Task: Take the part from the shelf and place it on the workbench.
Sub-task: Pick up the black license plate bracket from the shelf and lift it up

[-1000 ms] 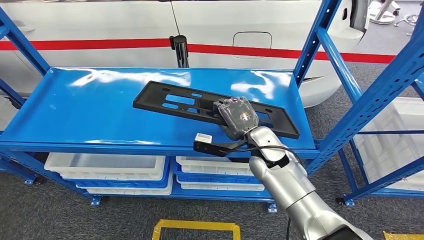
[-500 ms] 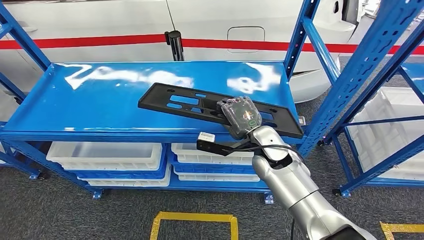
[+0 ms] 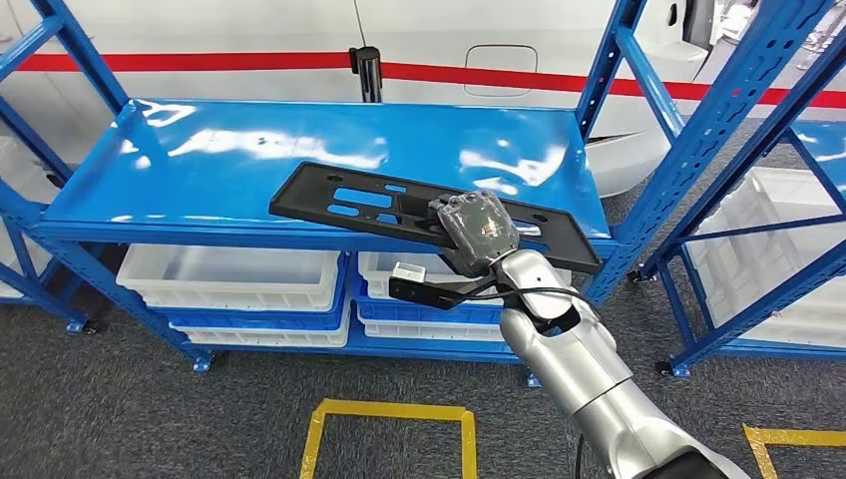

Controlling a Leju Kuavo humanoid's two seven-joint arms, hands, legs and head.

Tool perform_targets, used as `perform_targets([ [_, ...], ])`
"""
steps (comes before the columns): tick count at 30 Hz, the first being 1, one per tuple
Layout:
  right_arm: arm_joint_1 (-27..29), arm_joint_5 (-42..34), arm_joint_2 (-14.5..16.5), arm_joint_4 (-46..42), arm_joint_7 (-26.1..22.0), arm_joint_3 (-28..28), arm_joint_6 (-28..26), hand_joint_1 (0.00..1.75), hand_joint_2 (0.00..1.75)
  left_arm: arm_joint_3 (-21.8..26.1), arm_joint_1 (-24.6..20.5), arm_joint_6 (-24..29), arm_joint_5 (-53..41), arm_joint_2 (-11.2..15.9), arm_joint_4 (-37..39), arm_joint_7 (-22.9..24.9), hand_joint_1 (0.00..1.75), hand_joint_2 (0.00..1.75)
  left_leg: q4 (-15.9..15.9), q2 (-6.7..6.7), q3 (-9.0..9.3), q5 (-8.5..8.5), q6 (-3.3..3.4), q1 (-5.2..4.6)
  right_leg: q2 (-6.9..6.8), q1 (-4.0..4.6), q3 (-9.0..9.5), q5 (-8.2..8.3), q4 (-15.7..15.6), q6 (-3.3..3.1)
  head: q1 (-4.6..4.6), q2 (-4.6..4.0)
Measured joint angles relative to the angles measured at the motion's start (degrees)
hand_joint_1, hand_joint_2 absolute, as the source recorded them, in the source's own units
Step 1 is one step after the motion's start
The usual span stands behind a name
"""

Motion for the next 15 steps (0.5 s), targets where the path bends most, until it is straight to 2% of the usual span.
perform_targets([
  [1,-0.01,0.0,-0.03,0.01,0.0,-0.02,0.01,1.75,1.75,-0.01,0.0,0.01,0.0,-0.04,0.0,0.01,0.0,1.75,0.04,0.09,-0.82,0.71,0.21,-0.13,0.02,0.02,-1.23,-2.83,3.76,-0.46,0.04,0.0],
  [2,0.04,0.01,-0.07,0.02,0.0,-0.02,0.02,1.75,1.75,-0.01,0.03,0.01,0.0,-0.04,0.0,0.02,0.0,1.75,0.1,0.17,-1.73,1.42,0.32,-0.23,0.02,0.02,-2.15,-5.12,7.9,-0.63,0.13,0.0],
  [3,0.11,0.01,-0.13,0.05,0.0,-0.02,0.02,1.75,1.75,-0.01,0.06,0.02,0.0,-0.05,0.0,0.03,0.0,1.75,0.15,0.23,-2.68,2.14,0.33,-0.36,0.02,0.02,-2.44,-6.29,11.27,-0.4,0.12,0.0],
  [4,0.17,0.01,-0.18,0.09,0.0,-0.02,0.03,1.75,1.75,-0.01,0.08,0.02,0.0,-0.05,0.0,0.03,0.0,1.75,0.21,0.28,-3.59,2.83,0.32,-0.48,0.02,0.03,-1.86,-6.28,12.92,0.07,0.12,0.0],
  [5,0.22,0.01,-0.21,0.12,0.0,-0.02,0.03,1.75,1.75,-0.01,0.08,0.02,0.0,-0.07,0.0,0.03,0.0,1.75,0.26,0.3,-4.38,3.44,0.27,-0.6,0.02,0.04,-0.22,-5.35,12.22,0.57,0.14,0.0],
  [6,0.24,0.01,-0.24,0.14,0.0,-0.02,0.03,1.75,1.75,-0.02,0.08,0.01,0.01,-0.09,-0.01,0.03,0.0,1.75,0.32,0.31,-5.08,4.01,0.18,-0.69,0.02,0.05,2.39,-4.22,9.46,0.89,0.12,0.0],
  [7,0.21,0.01,-0.22,0.14,0.0,-0.03,0.04,1.75,1.75,-0.02,0.07,0.01,0.0,-0.12,-0.01,0.02,0.0,1.75,0.4,0.31,-5.59,4.47,0.03,-0.78,0.01,0.08,5.53,-3.72,5.33,0.84,0.13,0.0],
  [8,0.17,0.01,-0.15,0.13,0.0,-0.03,0.03,1.75,1.75,-0.03,0.05,-0.01,0.0,-0.15,-0.01,0.02,0.0,1.75,0.52,0.3,-6.01,4.9,-0.17,-0.91,0.01,0.21,8.78,-3.95,0.73,0.55,0.1,0.0],
  [9,0.13,0.01,-0.09,0.12,0.0,-0.04,0.03,1.75,1.75,-0.03,0.04,-0.03,0.0,-0.16,-0.01,0.02,0.0,1.75,0.58,0.32,-6.29,5.36,-0.41,-1.01,0.03,0.36,11.04,-4.39,-2.8,0.19,0.07,0.0],
  [10,0.08,0.02,-0.03,0.12,0.0,-0.04,0.03,1.75,1.75,-0.02,0.03,-0.06,0.0,-0.17,-0.01,0.02,0.0,1.75,0.61,0.34,-6.48,5.81,-0.66,-1.08,0.06,0.54,12.33,-4.94,-5.04,-0.13,0.03,0.0],
  [11,0.06,0.05,0.02,0.12,0.01,-0.05,0.04,1.75,1.75,-0.01,0.03,-0.08,0.0,-0.17,-0.01,0.02,0.0,1.75,0.59,0.36,-6.62,6.27,-0.95,-1.1,0.09,0.68,12.62,-5.04,-5.97,-0.41,-0.02,0.0],
  [12,0.05,0.1,0.01,0.13,0.04,-0.05,0.06,1.75,1.75,0.01,0.06,-0.1,-0.02,-0.15,-0.01,0.01,0.0,1.75,0.44,0.31,-6.79,6.62,-1.25,-0.97,0.08,0.4,12.14,-4.67,-5.98,-0.77,-0.05,0.0],
  [13,-0.01,0.15,0.02,0.13,0.08,-0.06,0.08,1.75,1.75,0.02,0.08,-0.09,-0.04,-0.13,-0.01,-0.02,0.0,1.75,0.8,0.15,-7.18,6.2,-1.62,-0.81,-0.01,0.13,11.85,-4.22,-6.04,-1.24,-0.05,0.0],
  [14,-0.09,0.2,0.07,0.13,0.12,-0.07,0.1,1.75,1.75,0.04,0.1,-0.09,-0.07,-0.1,-0.01,-0.09,0.0,1.75,1.94,-0.03,-7.84,4.79,-2.04,-0.65,-0.11,-0.17,11.41,-3.65,-6.12,-1.81,-0.09,0.0],
  [15,-0.17,0.23,0.15,0.13,0.16,-0.07,0.13,1.75,1.75,0.05,0.08,-0.09,-0.09,-0.07,-0.01,-0.18,0.0,1.75,4.18,-0.2,-8.81,2.4,-2.48,-0.46,-0.21,-0.46,10.92,-2.97,-6.2,-2.26,-0.16,0.0],
])
